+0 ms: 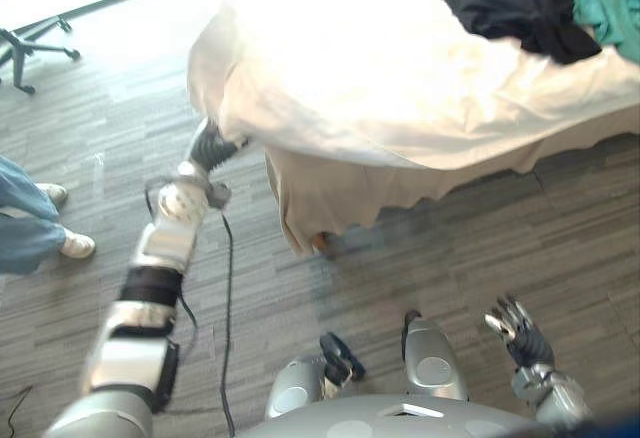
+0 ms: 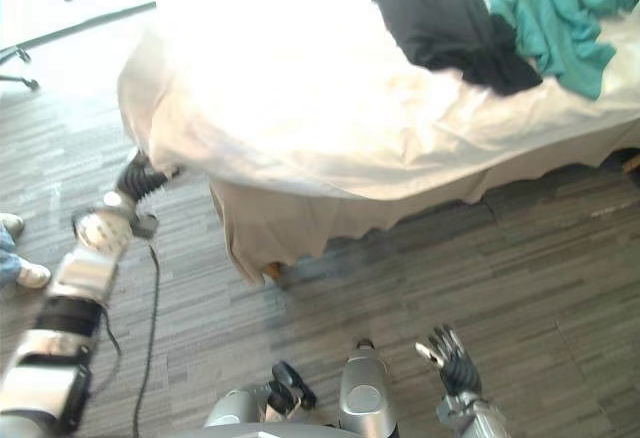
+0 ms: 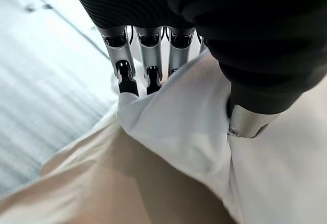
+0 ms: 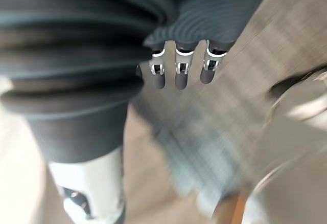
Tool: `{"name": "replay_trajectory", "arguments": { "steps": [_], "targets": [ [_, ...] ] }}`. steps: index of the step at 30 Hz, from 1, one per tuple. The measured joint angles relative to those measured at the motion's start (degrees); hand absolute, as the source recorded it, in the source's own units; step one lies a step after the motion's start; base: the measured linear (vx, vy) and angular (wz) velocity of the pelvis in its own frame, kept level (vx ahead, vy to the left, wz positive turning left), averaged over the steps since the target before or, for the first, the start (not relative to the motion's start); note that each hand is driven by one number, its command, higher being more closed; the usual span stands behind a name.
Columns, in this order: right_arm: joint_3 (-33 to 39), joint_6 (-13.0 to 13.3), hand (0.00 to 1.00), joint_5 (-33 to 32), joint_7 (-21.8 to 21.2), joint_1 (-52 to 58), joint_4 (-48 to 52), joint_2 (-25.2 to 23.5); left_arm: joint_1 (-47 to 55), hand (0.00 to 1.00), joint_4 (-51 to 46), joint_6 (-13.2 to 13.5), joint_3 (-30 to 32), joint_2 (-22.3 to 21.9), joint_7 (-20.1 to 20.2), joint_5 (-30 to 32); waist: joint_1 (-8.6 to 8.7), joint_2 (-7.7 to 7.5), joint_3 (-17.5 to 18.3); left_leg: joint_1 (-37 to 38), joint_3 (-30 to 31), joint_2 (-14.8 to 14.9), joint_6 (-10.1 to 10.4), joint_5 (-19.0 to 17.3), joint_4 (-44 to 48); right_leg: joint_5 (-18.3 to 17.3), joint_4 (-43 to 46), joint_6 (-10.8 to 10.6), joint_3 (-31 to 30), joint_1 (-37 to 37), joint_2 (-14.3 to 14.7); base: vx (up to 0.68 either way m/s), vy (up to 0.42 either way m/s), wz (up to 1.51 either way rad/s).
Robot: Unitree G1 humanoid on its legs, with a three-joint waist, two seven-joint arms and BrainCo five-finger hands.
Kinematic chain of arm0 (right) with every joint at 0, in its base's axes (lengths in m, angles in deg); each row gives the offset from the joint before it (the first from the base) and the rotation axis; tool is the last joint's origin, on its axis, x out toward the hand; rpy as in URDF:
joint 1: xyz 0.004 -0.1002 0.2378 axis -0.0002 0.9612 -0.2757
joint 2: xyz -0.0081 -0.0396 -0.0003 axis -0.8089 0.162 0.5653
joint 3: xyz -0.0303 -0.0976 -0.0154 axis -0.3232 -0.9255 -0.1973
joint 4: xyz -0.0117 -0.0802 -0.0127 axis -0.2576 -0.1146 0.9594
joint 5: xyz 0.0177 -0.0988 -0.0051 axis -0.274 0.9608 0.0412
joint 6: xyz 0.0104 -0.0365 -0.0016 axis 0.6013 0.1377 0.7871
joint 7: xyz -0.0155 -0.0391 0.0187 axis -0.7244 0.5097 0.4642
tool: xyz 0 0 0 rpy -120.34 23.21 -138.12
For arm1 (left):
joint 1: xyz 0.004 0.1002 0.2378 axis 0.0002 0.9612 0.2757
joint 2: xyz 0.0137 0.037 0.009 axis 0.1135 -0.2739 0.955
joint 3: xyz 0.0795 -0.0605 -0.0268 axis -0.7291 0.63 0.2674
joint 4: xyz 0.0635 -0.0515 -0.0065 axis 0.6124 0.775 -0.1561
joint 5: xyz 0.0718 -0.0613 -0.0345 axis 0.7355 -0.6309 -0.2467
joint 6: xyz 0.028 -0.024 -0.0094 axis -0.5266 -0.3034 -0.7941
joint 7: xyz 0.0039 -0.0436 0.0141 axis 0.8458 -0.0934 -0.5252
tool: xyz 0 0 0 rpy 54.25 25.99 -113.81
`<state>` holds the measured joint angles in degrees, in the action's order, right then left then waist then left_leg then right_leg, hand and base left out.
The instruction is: Tidy the bed and pick cloth on bed and put in laundry
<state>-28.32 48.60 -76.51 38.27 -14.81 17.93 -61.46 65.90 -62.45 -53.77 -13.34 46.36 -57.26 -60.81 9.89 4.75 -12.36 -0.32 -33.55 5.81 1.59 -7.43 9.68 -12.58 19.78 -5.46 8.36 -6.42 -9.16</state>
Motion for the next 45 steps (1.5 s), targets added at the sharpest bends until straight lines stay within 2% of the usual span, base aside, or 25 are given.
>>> {"name": "replay_trajectory", "arguments": {
  "steps": [2,3,4,6,7,8,9,10,11,12,14,16,18,19,21,24,32,39,45],
  "targets": [
    [1.5,0.0,0.0,1.7,0.1,0.2,-4.4,-0.5,1.7,0.0,3.5,-0.1,1.9,-5.1,-3.7,-1.5,-0.12,0.22,1.2,1.5,1.6,0.2,0.7,0.8,-1.9,0.0,-1.7,0.0,1.6,2.1,0.7,0.19,-0.108,0.24],
    [2.2,0.2,0.0,2.7,0.3,0.2,-6.9,-1.2,2.8,0.0,6.4,-0.2,3.6,-8.1,-6.2,-5.1,-0.17,-0.01,2.2,2.6,3.0,0.4,1.3,1.3,-2.9,0.0,-2.9,0.0,2.5,4.1,1.2,0.17,-0.118,0.2],
    [2.4,0.3,0.0,3.2,0.4,0.2,-8.1,-1.6,3.3,0.0,7.9,-0.2,4.8,-9.6,-7.1,-6.5,-0.21,-0.11,2.7,3.4,3.5,0.6,1.6,1.5,-3.3,0.0,-3.4,0.0,3.0,5.1,1.6,0.18,-0.133,0.15],
    [2.7,0.6,0.0,3.5,0.4,0.7,-11.4,-2.8,5.6,0.0,13.3,-0.2,9.6,-14.9,-9.2,-13.4,-1.3,-0.59,4.8,6.3,5.5,1.4,2.2,2.0,-3.7,0.0,-3.6,0.0,4.0,8.5,2.7,0.23,-0.129,0.09],
    [2.8,0.7,0.0,3.5,0.5,0.8,-11.8,-3.0,6.4,0.0,14.4,-0.9,10.4,-15.6,-9.3,-14.7,-1.49,-0.64,5.4,6.8,6.0,1.6,2.3,2.4,-3.6,0.0,-2.9,0.0,4.2,8.9,2.8,0.26,-0.162,0.09],
    [2.9,1.0,0.0,3.8,0.4,0.9,-12.1,-3.6,9.0,0.0,18.0,-2.5,12.3,-17.1,-9.8,-17.1,-1.64,-0.28,5.6,8.3,6.1,3.3,2.0,3.4,-3.0,0.2,5.1,0.3,4.9,6.5,3.1,0.2,-0.169,0.02],
    [3.1,1.3,0.0,4.2,0.4,0.8,-12.0,-3.7,10.3,0.0,20.3,-3.0,14.3,-18.2,-10.2,-18.3,-1.72,0.86,5.1,8.8,5.8,4.8,2.1,3.3,-2.3,-0.6,10.3,1.2,4.8,3.1,3.4,0.3,-0.297,-0.12],
    [4.0,1.8,0.0,4.8,0.4,0.7,-12.6,-5.0,14.7,0.0,27.7,-4.8,21.0,-19.3,-10.2,-19.1,-1.91,1.52,6.2,9.4,5.9,7.9,2.9,2.8,-1.2,0.5,-12.7,3.5,4.6,6.2,7.4,0.25,-0.248,-0.21],
    [4.6,2.1,0.0,5.0,0.4,0.6,-12.7,-6.8,16.6,0.0,29.8,-5.1,22.7,-18.4,-10.0,-19.2,-2.67,-0.57,6.2,9.9,5.9,6.2,3.2,2.5,-0.2,12.1,-18.6,3.8,4.9,7.4,5.5,0.31,-0.292,-0.06],
    [6.0,2.5,0.0,5.1,0.5,0.0,-14.4,-8.0,19.3,0.0,32.6,-5.6,24.0,-19.2,-9.6,-19.8,-3.08,0.19,5.8,10.3,8.3,7.1,4.1,0.5,-1.3,12.5,-18.6,4.2,6.0,8.7,6.7,0.23,-0.101,0.27],
    [7.4,2.5,0.0,5.1,0.6,-0.9,-17.2,-8.4,25.5,0.0,33.7,-6.2,24.0,-20.9,-7.3,-21.0,-4.6,-0.47,5.7,10.4,10.9,4.9,4.3,0.8,-7.8,12.7,-19.2,4.7,6.3,10.6,6.5,0.19,0.016,0.46],
    [7.6,2.5,0.0,5.1,0.6,-2.8,-17.6,-8.3,28.8,0.0,33.7,-5.9,23.9,-21.2,-4.8,-22.4,-5.89,0.07,5.6,9.9,10.6,3.1,4.5,7.3,-11.5,12.5,-19.3,4.5,6.8,12.0,6.9,0.12,0.077,0.35],
    [6.1,3.2,0.0,5.2,0.6,-5.1,-17.8,-8.6,30.4,0.0,33.4,-4.0,22.5,-20.2,-0.1,-22.5,-6.48,-1.24,6.1,10.2,11.0,2.6,4.6,6.8,-11.6,12.1,-20.4,3.8,7.4,13.1,6.4,0.04,0.063,0.29],
    [5.6,3.2,0.0,5.3,0.6,-5.9,-17.9,-8.7,30.4,0.0,33.3,-3.4,21.5,-19.9,1.2,-22.5,-6.52,-1.25,6.2,10.2,11.2,2.3,4.6,6.8,-11.6,12.2,-21.0,3.6,7.4,13.3,6.3,-0.03,0.026,0.13],
    [4.1,3.2,0.0,5.6,1.2,-8.2,-18.3,-9.3,29.8,0.0,32.9,-1.8,17.7,-18.8,5.8,-22.5,-6.92,-2.4,6.0,9.7,11.4,2.0,4.3,6.2,-12.0,12.7,-23.6,2.7,7.3,14.1,6.1,-0.06,0.012,-0.07],
    [2.7,2.7,0.0,4.6,2.3,-8.9,-18.9,-9.6,29.2,0.0,30.8,-0.4,13.3,-17.9,9.1,-22.6,-7.4,-2.56,6.1,9.6,11.8,1.3,4.2,6.1,-13.1,13.3,-25.2,2.0,7.4,14.3,6.1,-0.1,0.008,0.01],
    [0.3,1.8,0.0,3.4,3.3,-9.1,-19.2,-9.2,29.6,0.0,30.8,0.2,8.5,-16.6,10.4,-24.5,-7.7,-2.94,6.1,10.2,11.5,1.9,4.1,5.7,-13.6,13.1,-25.6,1.5,7.2,13.9,6.4,-0.1,-0.018,-0.06],
    [0.0,1.8,0.0,3.4,3.7,-9.4,-21.1,-8.7,29.7,0.0,31.3,0.0,7.5,-16.2,12.4,-26.6,-7.78,-3.3,6.5,10.3,11.4,2.3,4.3,5.9,-13.7,13.4,-25.6,1.6,7.1,13.8,7.2,0.01,-0.013,-0.02],
    [-1.3,1.8,0.0,3.4,4.4,-10.1,-22.3,-8.3,29.4,0.0,31.3,-0.1,5.9,-15.7,12.4,-27.2,-7.85,-3.77,6.3,11.7,11.4,2.1,4.4,6.3,-14.3,13.6,-25.5,1.8,7.1,14.9,7.2,0.06,0.008,0.0]
  ]
}}
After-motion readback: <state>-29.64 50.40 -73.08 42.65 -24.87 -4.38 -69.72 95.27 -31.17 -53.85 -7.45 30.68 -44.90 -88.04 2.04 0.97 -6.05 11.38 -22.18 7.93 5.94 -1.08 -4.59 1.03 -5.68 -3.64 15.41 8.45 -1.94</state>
